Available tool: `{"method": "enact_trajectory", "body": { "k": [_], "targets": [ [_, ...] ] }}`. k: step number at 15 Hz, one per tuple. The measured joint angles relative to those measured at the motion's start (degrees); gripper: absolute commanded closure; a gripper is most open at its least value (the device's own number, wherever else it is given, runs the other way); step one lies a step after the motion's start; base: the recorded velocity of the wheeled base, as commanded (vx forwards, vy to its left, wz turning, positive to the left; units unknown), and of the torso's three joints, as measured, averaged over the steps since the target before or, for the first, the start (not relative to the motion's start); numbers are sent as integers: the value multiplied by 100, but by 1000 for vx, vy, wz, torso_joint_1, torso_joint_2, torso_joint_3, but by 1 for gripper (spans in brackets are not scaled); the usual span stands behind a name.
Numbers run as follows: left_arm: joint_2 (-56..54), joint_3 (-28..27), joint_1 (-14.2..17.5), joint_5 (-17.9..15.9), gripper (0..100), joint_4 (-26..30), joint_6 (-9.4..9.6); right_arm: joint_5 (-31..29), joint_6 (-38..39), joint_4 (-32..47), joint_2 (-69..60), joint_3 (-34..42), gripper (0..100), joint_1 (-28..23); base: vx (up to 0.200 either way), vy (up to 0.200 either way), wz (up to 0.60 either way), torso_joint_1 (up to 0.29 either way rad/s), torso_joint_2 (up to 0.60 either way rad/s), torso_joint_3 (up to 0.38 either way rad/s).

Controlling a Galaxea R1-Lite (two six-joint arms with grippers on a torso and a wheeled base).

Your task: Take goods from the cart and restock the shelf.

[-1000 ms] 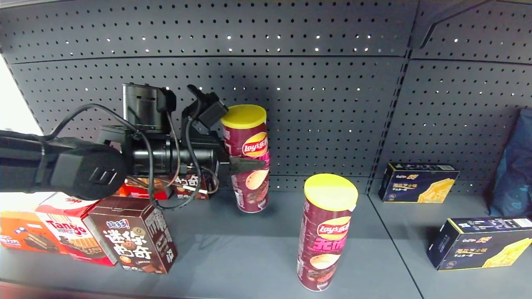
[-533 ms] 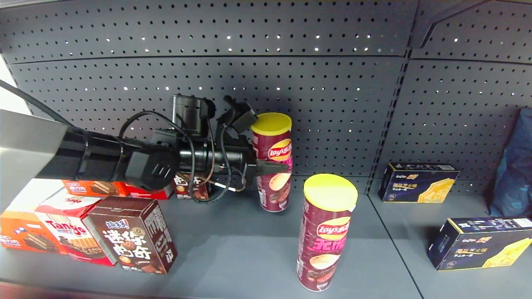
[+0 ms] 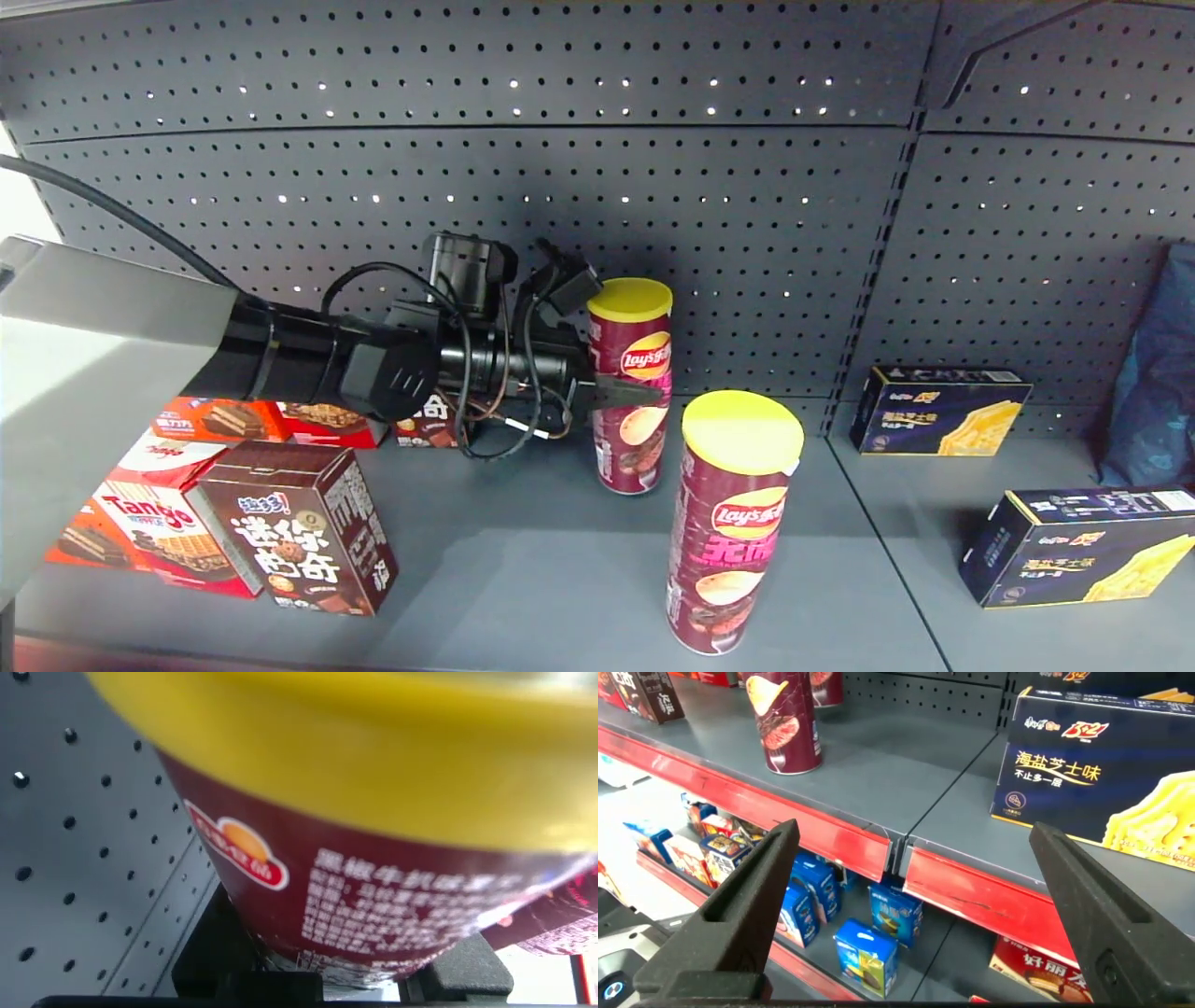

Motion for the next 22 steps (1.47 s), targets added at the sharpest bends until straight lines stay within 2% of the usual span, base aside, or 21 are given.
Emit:
{"method": "enact_trajectory", "body": {
  "k": [5,17,18,22],
  "targets": [
    [262,-374,0,-9,100,93,0,2,0,0,2,0,0,0,0,0,0,0,0,0],
    [597,-485,-43,-5,100,74,33,4,0,-2,2,0,0,-1,0,0,0,0,0,0],
    [603,-485,-43,5,0,72,35,4,0,0,2,0,0,-4,0,0,0,0,0,0],
    [612,-430,-35,27,0,28,44,2,0,0,2,0,0,0,0,0,0,0,0,0]
  ]
}}
